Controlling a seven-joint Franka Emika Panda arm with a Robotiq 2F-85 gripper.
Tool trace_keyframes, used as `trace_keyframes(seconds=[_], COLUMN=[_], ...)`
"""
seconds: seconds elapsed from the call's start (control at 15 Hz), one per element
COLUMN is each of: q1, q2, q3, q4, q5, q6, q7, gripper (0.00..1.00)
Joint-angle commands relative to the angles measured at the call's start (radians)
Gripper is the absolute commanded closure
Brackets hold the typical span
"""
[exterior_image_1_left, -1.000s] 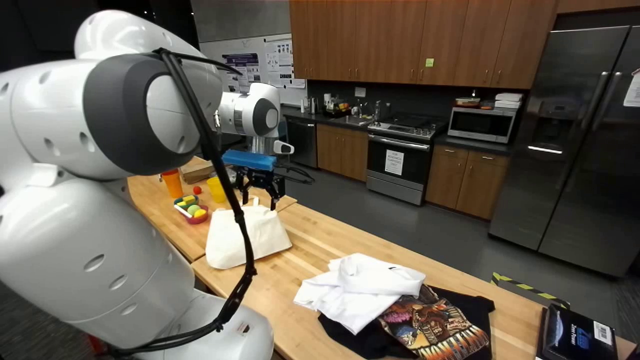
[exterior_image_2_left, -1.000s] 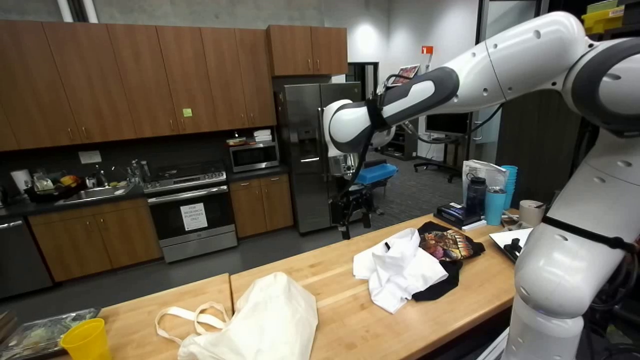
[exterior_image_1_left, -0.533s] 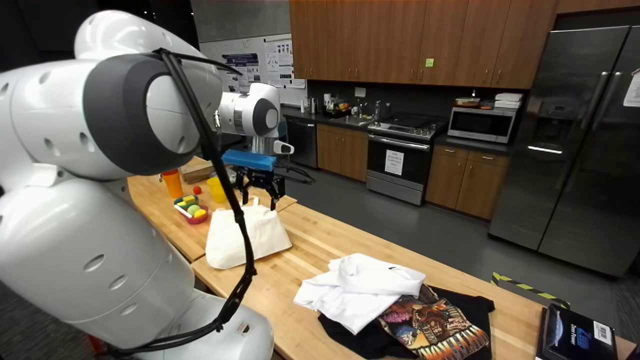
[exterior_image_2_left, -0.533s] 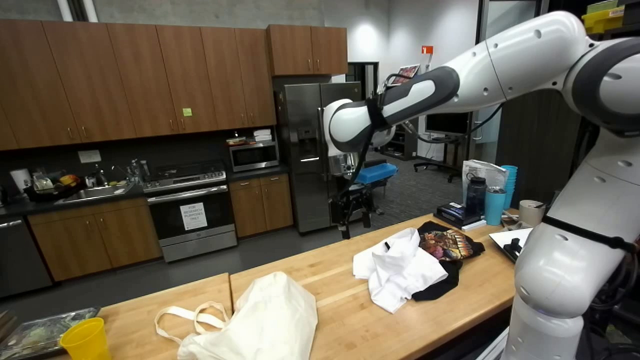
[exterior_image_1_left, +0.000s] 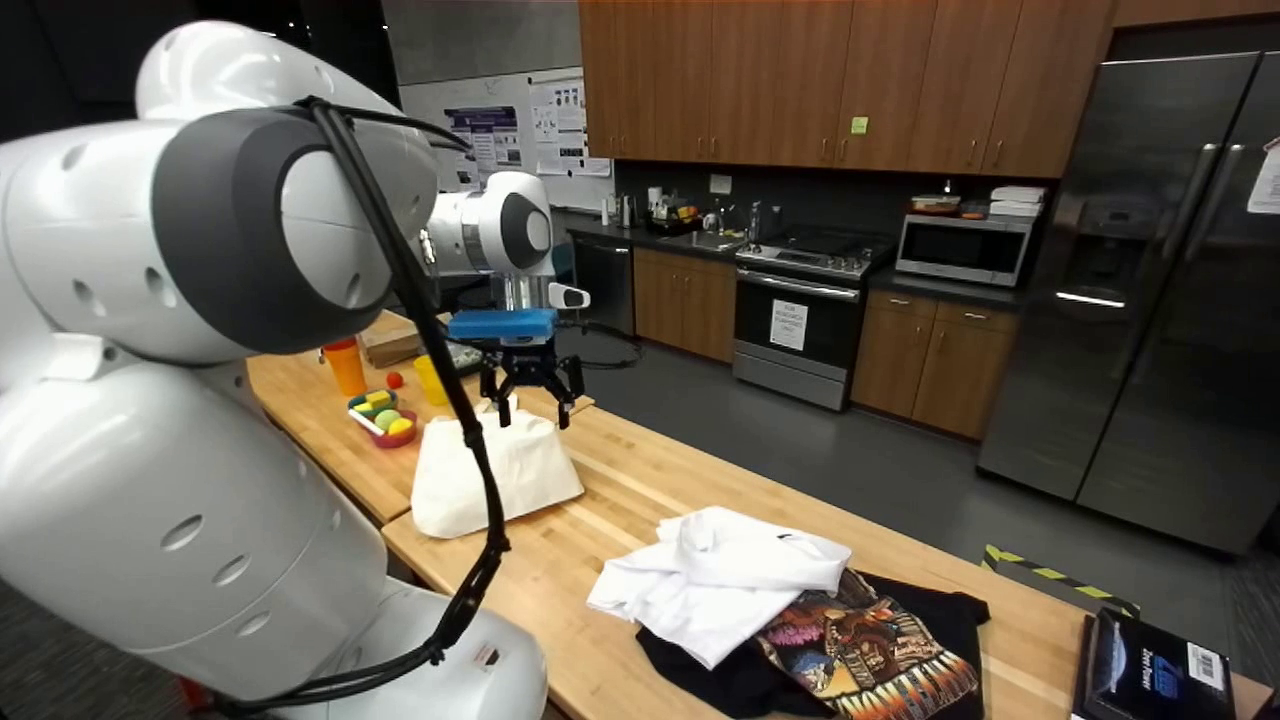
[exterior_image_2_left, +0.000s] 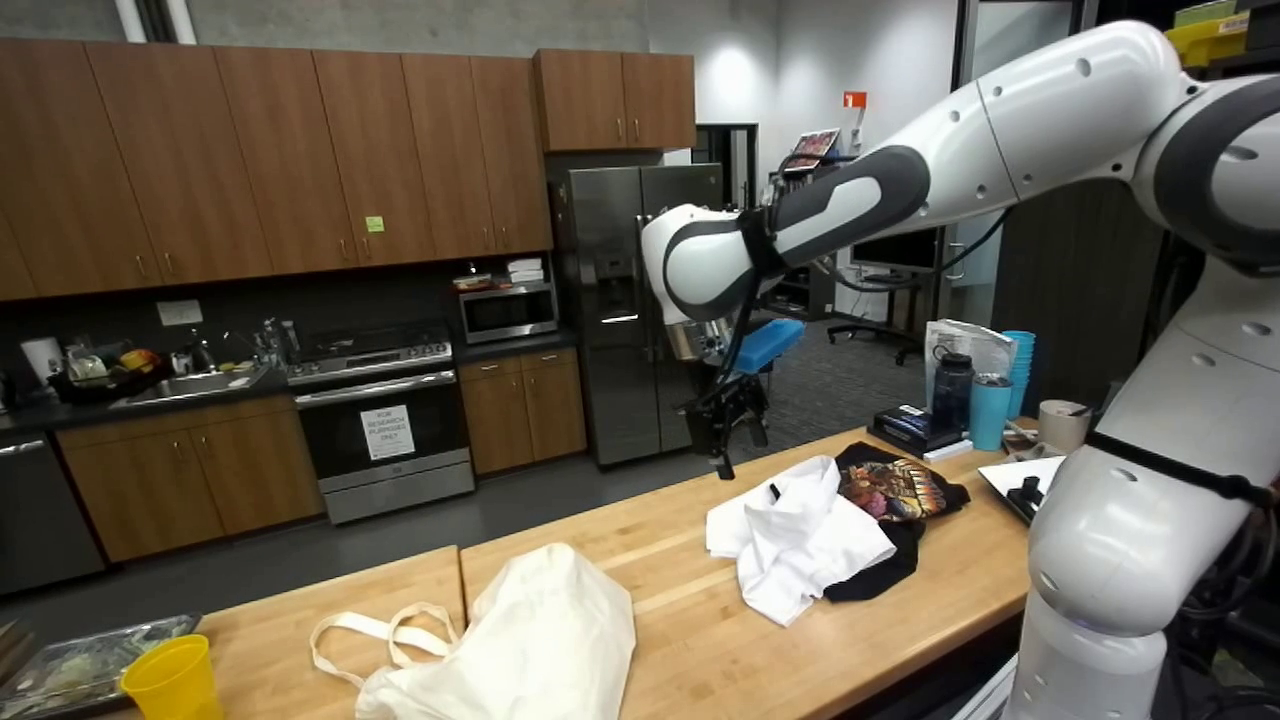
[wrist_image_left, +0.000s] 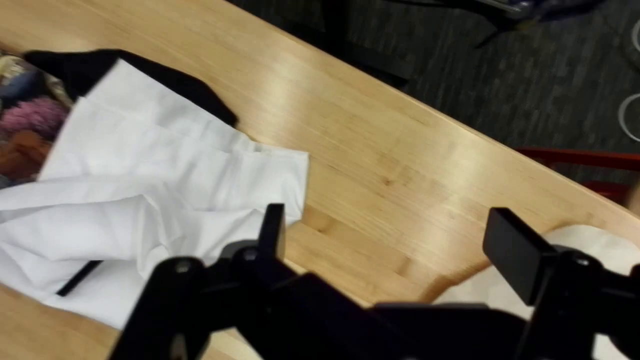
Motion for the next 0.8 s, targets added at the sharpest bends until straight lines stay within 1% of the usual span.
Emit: trace_keyframes(seconds=[0.0,0.07,0.2,0.27,0.4,0.53,0.6,0.67,0.73], q1=[-0.027,-0.031,-0.043,-0.051,-0.074,-0.119,-0.146,-0.126,-0.144], q2=[-0.160,-0.199,-0.306,-0.363,-0.470,-0.556,-0.583,-0.489,-0.519], q3=[0.001,-0.001,-0.023,-0.043,-0.112,-0.198,-0.252,-0.166,-0.189], q4=[-0.092,-0.118,-0.186,-0.221,-0.279,-0.323,-0.340,-0.280,-0.296], q5=[-0.185,-0.243,-0.335,-0.349,-0.326,-0.305,-0.299,-0.312,-0.312], q6=[-0.097,-0.106,-0.070,-0.042,-0.015,-0.023,-0.033,-0.047,-0.047], q7=[-0.005,-0.007,-0.007,0.008,-0.001,-0.033,-0.060,-0.023,-0.043], gripper=[0.00,0.00,0.00,0.00,0.00,0.00,0.00,0.00,0.00])
